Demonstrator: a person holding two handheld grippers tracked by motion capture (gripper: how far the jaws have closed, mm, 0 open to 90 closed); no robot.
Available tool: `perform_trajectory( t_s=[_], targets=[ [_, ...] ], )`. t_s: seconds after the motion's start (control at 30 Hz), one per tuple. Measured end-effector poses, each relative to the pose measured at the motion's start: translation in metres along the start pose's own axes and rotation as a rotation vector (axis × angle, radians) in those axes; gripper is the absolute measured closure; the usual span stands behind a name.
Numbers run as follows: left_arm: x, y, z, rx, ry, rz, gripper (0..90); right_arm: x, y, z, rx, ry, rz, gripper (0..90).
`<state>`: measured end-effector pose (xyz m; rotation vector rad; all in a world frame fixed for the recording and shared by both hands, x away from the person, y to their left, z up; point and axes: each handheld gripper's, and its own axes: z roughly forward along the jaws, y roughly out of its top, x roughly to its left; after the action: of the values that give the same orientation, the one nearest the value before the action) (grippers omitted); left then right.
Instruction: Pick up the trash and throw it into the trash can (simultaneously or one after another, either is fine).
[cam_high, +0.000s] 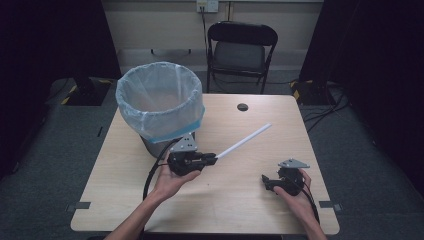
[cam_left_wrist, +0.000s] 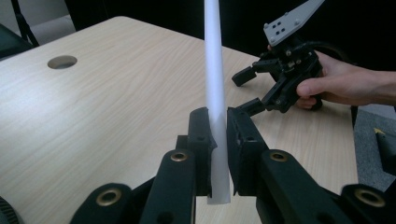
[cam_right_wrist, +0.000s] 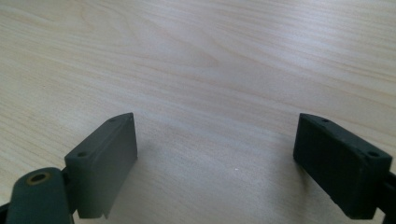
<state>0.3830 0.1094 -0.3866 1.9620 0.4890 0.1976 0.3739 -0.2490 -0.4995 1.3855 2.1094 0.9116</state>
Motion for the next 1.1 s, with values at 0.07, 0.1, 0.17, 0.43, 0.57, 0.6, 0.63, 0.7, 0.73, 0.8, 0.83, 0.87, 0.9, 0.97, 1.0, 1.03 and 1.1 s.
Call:
perform_trajectory(
  t_s=[0.07, 0.1, 0.17, 0.43, 0.57, 0.6, 0.63, 0.7, 0.73, 0.8, 0.83, 0.87, 0.9, 0.97, 1.0, 1.03, 1.1],
  targets=[
    [-0.001, 0.004, -0.005, -0.018, 0.000, 0.002, 81.0, 0.000, 0.000, 0.000, 0.000, 0.000, 0.000, 12.8],
    [-0.001, 0.006, -0.006, -0.026, -0.001, 0.001, 81.0, 0.000, 0.000, 0.000, 0.000, 0.001, 0.000, 12.8],
    [-0.001, 0.010, -0.011, -0.041, -0.001, 0.005, 81.0, 0.000, 0.000, 0.000, 0.000, 0.001, 0.000, 12.8],
    [-0.001, 0.026, -0.033, -0.105, 0.010, 0.024, 81.0, 0.000, 0.000, 0.000, 0.001, 0.001, 0.000, 12.6],
    [0.001, 0.034, -0.043, -0.138, 0.021, 0.026, 81.0, 0.000, 0.000, 0.000, 0.002, 0.001, 0.001, 12.5],
    [0.001, 0.035, -0.045, -0.141, 0.023, 0.028, 81.0, 0.000, 0.000, 0.000, 0.002, 0.001, 0.001, 12.5],
    [0.001, 0.037, -0.046, -0.145, 0.026, 0.028, 81.0, 0.000, 0.000, 0.000, 0.002, 0.001, 0.001, 12.5],
    [0.002, 0.040, -0.049, -0.147, 0.031, 0.038, 81.0, 0.000, 0.000, 0.000, 0.001, 0.001, -0.001, 12.5],
    [0.002, 0.041, -0.051, -0.156, 0.026, 0.035, 81.0, 0.000, 0.000, 0.000, 0.002, 0.001, 0.000, 12.5],
    [0.003, 0.045, -0.055, -0.165, 0.030, 0.039, 81.0, 0.000, 0.000, 0.000, 0.002, 0.001, 0.000, 12.5],
    [0.004, 0.046, -0.056, -0.169, 0.035, 0.039, 81.1, 0.000, 0.000, 0.000, 0.001, 0.001, 0.000, 12.5],
    [0.004, 0.047, -0.059, -0.170, 0.038, 0.042, 81.0, 0.000, 0.000, 0.000, 0.001, 0.001, 0.000, 12.5],
    [0.005, 0.049, -0.061, -0.173, 0.040, 0.044, 81.0, 0.000, 0.000, 0.000, 0.001, 0.001, 0.000, 12.5],
    [0.008, 0.051, -0.065, -0.180, 0.043, 0.040, 81.0, 0.000, 0.000, 0.000, 0.001, 0.001, 0.000, 12.5],
    [0.009, 0.052, -0.068, -0.184, 0.049, 0.040, 81.1, 0.000, 0.000, 0.000, 0.001, 0.001, 0.000, 12.4],
    [0.010, 0.052, -0.069, -0.186, 0.052, 0.039, 81.0, 0.000, 0.000, 0.000, 0.000, 0.002, -0.001, 12.5],
    [0.012, 0.054, -0.074, -0.197, 0.057, 0.040, 81.0, 0.000, 0.000, 0.000, 0.001, 0.002, -0.001, 12.5]
  ],
)
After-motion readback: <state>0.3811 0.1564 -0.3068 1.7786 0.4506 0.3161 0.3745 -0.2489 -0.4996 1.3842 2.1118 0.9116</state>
